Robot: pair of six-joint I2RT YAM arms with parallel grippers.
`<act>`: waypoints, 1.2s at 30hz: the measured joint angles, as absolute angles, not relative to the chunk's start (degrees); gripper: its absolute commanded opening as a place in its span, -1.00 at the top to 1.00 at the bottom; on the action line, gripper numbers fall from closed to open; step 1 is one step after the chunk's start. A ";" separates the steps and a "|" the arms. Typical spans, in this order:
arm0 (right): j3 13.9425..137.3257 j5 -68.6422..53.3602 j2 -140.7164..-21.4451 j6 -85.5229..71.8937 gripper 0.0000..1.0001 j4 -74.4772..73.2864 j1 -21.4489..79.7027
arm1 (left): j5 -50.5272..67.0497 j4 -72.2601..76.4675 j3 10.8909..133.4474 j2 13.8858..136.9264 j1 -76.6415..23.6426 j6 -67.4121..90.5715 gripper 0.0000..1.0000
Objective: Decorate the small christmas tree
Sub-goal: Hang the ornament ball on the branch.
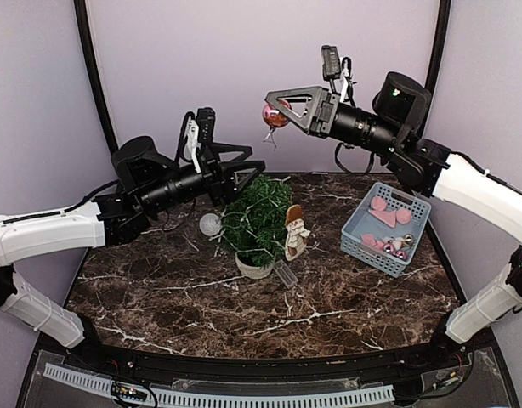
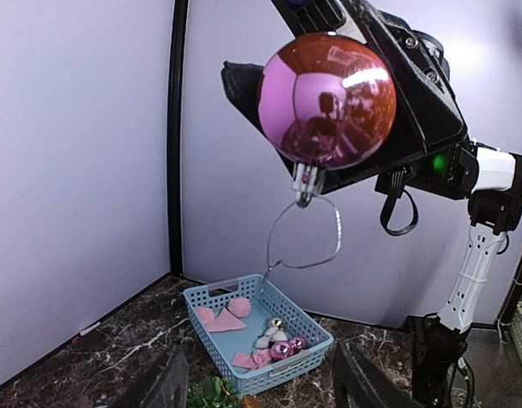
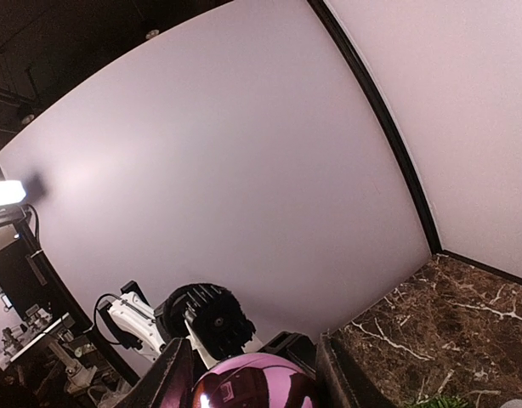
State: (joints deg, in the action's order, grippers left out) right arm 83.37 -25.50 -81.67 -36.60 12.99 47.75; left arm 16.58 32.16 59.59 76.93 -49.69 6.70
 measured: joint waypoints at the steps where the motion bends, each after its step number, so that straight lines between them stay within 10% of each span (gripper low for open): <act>1: 83.48 -25.50 -81.67 -36.80 0.09 13.52 47.77 | 16.36 32.73 59.61 77.23 -49.78 6.31 -0.13; 36: 82.65 -22.68 -81.73 -38.28 0.10 16.43 48.03 | 16.99 44.12 66.61 86.70 -50.81 5.06 0.87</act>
